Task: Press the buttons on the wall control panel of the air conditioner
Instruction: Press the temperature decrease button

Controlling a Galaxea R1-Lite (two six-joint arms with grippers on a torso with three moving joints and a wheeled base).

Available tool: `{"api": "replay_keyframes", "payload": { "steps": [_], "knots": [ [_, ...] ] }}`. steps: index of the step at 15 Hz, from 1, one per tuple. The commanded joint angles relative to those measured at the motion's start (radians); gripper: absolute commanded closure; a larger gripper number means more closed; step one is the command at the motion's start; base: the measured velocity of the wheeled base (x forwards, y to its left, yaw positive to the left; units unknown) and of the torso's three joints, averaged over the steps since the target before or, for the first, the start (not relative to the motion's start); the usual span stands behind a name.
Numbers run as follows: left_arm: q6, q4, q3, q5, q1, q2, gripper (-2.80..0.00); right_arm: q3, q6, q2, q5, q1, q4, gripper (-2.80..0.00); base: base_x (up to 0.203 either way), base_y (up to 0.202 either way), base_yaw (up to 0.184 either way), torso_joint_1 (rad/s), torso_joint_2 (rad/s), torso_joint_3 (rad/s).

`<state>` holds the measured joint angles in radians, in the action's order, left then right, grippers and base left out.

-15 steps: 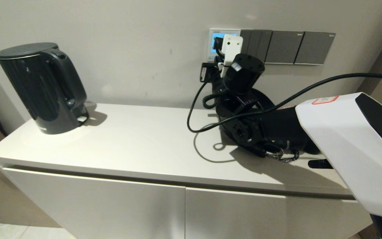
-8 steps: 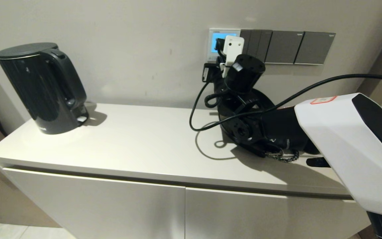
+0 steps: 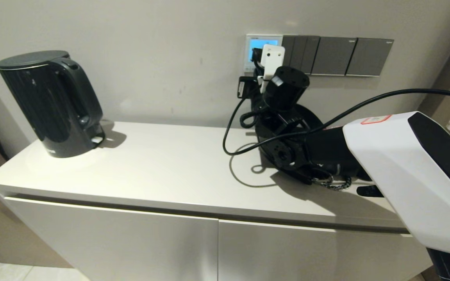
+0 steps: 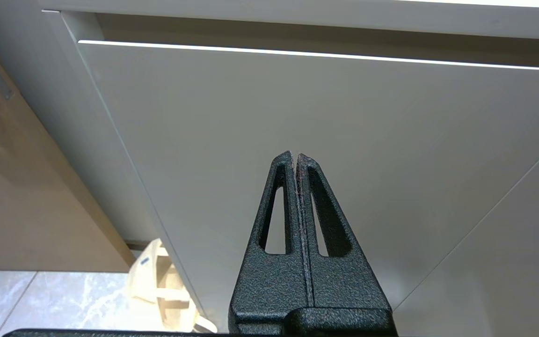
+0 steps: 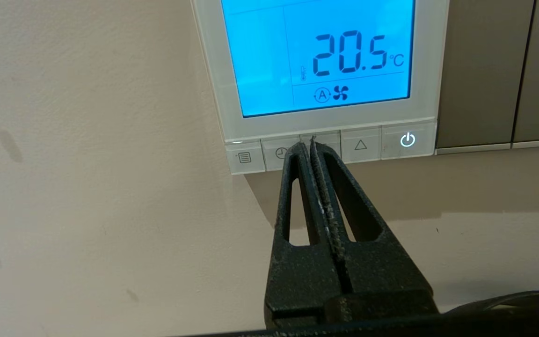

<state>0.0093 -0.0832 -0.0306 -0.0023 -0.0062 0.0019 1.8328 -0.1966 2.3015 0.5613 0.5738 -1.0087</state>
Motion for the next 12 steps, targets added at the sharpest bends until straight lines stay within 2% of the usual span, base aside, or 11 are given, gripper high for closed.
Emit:
{"api": "replay_keyframes", "payload": {
  "steps": [1,12],
  "knots": [
    [0.0,-0.001,0.0,0.001,0.0,0.0,0.0,-0.006,-0.001,0.002,0.003,0.001,-0.007,0.0,0.0,0.0,0.0,0.0,0.0,0.0],
    [0.0,-0.001,0.0,0.001,0.0,0.0,0.0,-0.064,-0.024,-0.045,0.006,0.02,-0.057,0.0,0.0,0.0,0.0,0.0,0.0,0.0]
  ]
}}
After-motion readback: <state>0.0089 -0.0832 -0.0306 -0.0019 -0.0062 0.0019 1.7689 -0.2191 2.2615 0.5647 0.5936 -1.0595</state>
